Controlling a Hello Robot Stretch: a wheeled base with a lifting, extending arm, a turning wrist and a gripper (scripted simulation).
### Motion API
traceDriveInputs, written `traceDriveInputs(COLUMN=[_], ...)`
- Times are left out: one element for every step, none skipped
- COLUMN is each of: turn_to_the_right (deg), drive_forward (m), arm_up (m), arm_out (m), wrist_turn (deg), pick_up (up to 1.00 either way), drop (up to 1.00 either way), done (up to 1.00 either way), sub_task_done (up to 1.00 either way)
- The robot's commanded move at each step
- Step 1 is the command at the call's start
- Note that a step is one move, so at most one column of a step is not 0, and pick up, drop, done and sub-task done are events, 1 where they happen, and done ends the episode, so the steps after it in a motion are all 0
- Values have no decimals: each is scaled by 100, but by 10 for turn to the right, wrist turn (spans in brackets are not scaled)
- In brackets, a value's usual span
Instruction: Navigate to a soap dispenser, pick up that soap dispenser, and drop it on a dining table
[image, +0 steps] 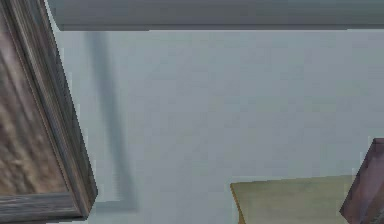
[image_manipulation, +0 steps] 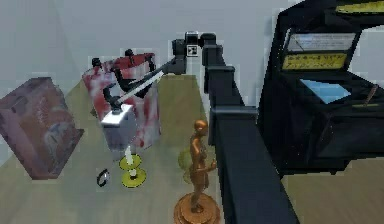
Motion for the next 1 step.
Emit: traceDriveInputs(turn_to_the_right=[0], drive_forward=[0], arm_up=[-2], arm_out=[0], wrist_turn=[0], pick_up=[0], drop=[0], done=[0], sub_task_done=[0])
